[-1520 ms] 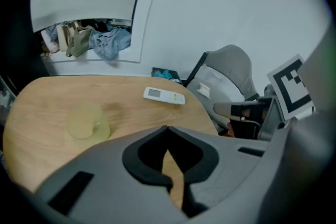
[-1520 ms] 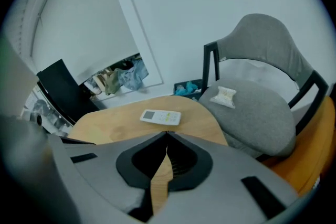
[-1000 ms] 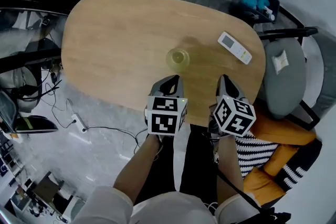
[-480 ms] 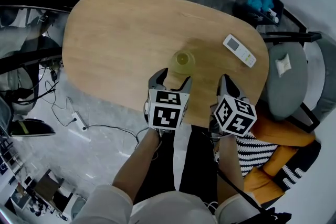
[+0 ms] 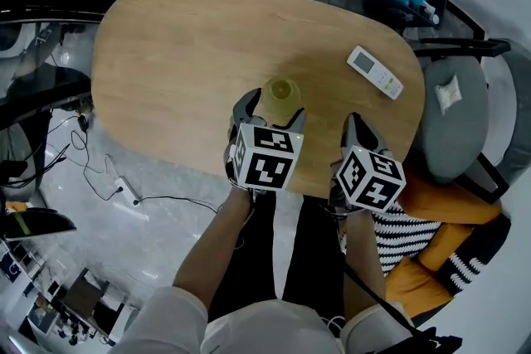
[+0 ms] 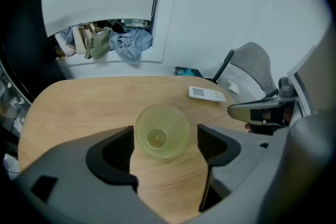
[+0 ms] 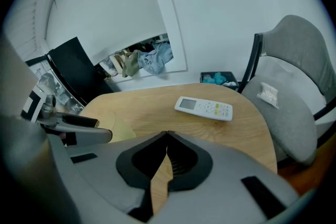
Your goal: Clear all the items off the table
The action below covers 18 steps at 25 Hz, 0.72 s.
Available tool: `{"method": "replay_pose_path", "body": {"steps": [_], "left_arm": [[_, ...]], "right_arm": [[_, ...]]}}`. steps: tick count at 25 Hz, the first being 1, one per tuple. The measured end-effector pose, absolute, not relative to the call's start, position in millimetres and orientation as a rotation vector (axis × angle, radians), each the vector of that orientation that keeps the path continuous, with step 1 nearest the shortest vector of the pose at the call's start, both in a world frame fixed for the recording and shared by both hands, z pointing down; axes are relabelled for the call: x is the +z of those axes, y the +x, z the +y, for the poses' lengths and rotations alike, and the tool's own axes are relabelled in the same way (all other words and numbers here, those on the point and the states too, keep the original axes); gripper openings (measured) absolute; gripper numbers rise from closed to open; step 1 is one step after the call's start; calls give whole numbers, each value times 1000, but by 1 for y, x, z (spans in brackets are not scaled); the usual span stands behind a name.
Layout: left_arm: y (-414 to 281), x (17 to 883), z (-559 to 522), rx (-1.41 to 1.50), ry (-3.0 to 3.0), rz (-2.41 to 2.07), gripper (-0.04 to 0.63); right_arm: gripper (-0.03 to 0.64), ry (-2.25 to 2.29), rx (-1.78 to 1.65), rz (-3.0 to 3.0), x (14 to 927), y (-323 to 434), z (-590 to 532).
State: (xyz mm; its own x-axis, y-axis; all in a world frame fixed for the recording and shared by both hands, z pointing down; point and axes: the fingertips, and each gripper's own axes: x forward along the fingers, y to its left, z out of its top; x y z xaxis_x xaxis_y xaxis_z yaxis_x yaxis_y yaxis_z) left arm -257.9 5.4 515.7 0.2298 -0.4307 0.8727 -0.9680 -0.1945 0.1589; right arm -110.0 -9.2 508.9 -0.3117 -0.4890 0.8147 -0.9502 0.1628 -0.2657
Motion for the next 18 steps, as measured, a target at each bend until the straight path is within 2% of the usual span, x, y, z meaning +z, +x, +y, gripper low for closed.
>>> {"method": "replay_pose_path", "body": {"steps": [18], "left_arm": [[-257,528,-2,975,1716,-1334,357]], "right_arm": [[24,1385,1089,-1864,517,-91,-4]]}}
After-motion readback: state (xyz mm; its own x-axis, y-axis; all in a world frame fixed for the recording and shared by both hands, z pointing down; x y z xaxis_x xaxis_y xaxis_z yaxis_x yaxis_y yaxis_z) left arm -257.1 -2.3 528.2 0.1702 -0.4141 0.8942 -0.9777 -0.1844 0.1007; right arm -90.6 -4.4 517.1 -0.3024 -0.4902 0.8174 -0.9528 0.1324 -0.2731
